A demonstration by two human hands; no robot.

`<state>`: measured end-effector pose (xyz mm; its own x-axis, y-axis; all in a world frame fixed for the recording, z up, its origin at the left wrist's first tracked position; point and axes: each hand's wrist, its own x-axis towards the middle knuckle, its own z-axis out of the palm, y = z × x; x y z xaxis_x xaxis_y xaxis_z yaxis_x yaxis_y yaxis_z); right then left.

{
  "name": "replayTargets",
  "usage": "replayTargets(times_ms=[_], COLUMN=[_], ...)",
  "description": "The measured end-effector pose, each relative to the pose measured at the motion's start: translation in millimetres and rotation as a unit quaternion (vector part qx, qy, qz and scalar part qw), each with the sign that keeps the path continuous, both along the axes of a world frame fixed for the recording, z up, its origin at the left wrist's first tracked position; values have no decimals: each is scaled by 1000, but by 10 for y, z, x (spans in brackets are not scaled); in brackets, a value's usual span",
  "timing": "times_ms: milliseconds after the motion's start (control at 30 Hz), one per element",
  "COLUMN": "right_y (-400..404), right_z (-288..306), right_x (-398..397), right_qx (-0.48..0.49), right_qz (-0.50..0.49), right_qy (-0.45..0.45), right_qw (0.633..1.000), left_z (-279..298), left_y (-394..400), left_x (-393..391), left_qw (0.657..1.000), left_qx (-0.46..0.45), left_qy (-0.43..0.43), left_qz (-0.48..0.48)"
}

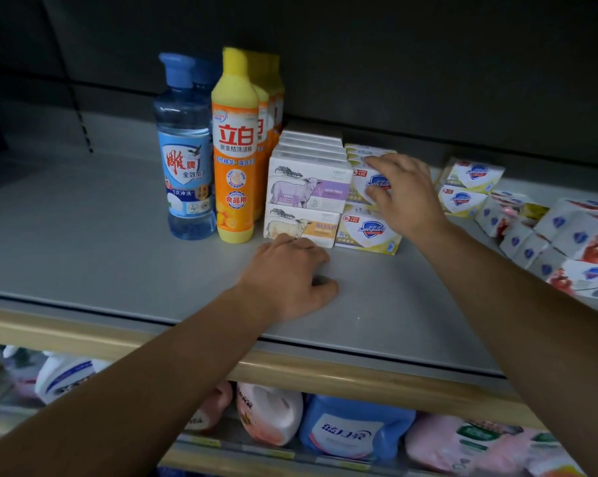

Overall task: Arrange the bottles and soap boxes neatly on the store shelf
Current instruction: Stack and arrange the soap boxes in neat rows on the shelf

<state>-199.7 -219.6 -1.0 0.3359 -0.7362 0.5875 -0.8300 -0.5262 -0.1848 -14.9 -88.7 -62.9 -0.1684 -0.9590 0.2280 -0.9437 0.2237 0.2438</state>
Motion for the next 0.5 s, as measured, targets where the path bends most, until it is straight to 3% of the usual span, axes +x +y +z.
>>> replayTargets(times_ms=[367,500], right_y=[3,245], right_z=[71,64], right_x=[-14,-189], right_qx=[31,31], right_qz=[-16,-31], right_qy=[23,-45], right_qw=[999,998], left_z=[6,23], left_y=[16,30], left_x=[-4,0], left_qw=[1000,1000], left_qx=[-13,-9], left_qy=[9,5], left_qz=[6,8])
